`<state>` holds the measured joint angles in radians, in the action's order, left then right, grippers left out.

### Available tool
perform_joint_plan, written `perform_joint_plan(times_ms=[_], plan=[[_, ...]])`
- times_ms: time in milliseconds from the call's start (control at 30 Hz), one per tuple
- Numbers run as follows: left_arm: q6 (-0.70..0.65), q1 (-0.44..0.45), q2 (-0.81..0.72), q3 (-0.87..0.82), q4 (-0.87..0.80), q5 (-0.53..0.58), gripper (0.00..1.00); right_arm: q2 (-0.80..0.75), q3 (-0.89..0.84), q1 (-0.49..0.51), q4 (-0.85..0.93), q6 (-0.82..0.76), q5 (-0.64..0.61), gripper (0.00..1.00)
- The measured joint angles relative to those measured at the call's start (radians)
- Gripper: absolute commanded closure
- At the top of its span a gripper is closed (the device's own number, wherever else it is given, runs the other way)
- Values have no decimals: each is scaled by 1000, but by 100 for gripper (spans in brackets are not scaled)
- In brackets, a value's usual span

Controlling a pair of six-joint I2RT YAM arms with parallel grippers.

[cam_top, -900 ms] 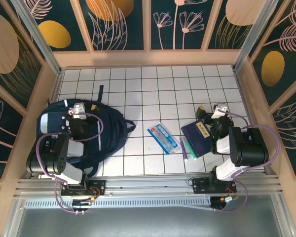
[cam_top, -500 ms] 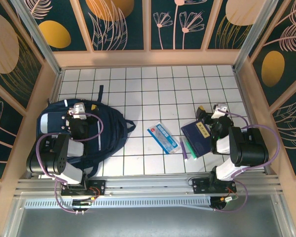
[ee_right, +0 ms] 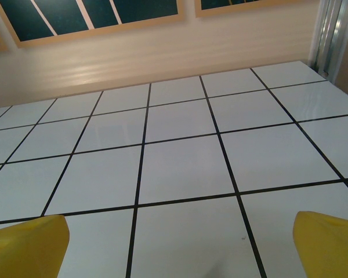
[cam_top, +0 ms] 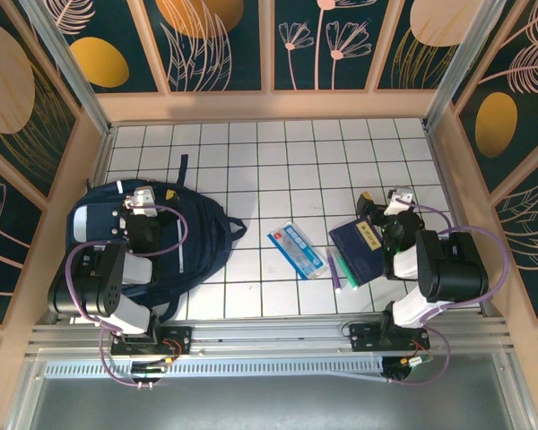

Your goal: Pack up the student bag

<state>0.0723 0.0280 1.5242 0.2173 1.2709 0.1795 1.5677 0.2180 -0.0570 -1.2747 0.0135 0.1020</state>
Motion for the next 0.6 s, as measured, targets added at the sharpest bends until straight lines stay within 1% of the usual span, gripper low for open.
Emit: perform_joint_plan(times_ms=[267,300,333,367,433,500,533,600], plan=[[0,0,0,0,-2,1,1,-3,0,0,3,0,-3,1],[0,0,-1,0,-4,4,1,-21,6,0,38,1,-7,1],[1,0,-5,0,-11,8,1,-56,21,0,110,8,-17,1],[1,-2,-21,0,-29,9,1,-113,60,0,231,28,-38,1],[8,-2,-102,14,-136,7,1,-194,204,-2,476,98,-107,1],[70,-2,-227,78,-327,19,1,-239,373,-23,665,197,-134,1],[109,-2,-274,125,-428,40,1,-259,417,-38,713,242,-126,1],[250,-2,-364,277,-685,109,1,-308,456,-67,793,336,-77,1]])
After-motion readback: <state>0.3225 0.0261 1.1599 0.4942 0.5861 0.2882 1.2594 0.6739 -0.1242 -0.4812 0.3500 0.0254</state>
